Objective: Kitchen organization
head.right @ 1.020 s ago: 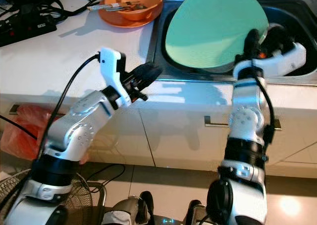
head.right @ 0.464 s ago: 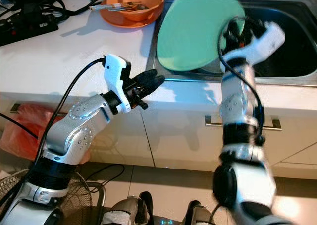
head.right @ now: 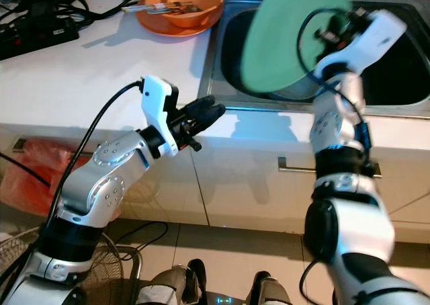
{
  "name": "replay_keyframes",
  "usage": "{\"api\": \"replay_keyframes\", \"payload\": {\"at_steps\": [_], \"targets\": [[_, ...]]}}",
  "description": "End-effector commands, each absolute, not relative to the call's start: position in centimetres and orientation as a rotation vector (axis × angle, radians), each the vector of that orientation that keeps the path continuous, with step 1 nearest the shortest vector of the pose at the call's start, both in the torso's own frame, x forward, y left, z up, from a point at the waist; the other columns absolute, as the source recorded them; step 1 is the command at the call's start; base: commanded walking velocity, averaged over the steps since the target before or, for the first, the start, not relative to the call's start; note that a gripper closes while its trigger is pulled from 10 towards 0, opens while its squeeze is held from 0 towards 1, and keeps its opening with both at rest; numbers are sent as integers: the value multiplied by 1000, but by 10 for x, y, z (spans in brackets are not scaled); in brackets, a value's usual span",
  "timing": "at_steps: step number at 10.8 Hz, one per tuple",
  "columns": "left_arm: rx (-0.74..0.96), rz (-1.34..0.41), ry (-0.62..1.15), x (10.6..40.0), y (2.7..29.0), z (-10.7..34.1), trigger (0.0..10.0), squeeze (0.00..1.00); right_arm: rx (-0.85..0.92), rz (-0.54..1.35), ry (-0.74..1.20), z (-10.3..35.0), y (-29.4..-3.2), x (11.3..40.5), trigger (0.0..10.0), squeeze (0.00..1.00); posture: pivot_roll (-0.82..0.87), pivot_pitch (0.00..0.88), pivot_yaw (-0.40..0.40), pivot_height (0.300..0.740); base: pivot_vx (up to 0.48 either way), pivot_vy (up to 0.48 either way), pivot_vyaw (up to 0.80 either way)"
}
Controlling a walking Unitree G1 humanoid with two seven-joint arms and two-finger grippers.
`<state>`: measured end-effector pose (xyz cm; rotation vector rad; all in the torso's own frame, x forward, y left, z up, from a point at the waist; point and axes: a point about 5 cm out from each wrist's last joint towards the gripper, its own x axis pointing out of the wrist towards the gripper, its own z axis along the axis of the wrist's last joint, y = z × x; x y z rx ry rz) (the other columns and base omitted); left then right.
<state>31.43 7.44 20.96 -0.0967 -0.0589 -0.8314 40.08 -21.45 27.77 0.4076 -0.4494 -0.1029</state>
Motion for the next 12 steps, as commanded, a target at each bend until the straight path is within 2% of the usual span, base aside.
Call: {"api": "replay_keyframes", "payload": {"at_steps": [1, 6, 12], "targets": [[-73, -845, -66, 310, 74, 212, 10000, 0, 343, -95, -528, 297, -213, 401, 10000, 0, 119, 190, 40, 740, 0, 0, 0], [-32, -884, -48, 303, 72, 210, 10000, 0, 125, 70, -384, 276, -180, 414, 10000, 0, 142, 184, 45, 740, 0, 0, 0], [-26, -906, -33, 297, 67, 209, 10000, 0, 36, 124, -271, 248, -163, 417, 10000, 0, 154, 178, 49, 740, 0, 0, 0]]}}
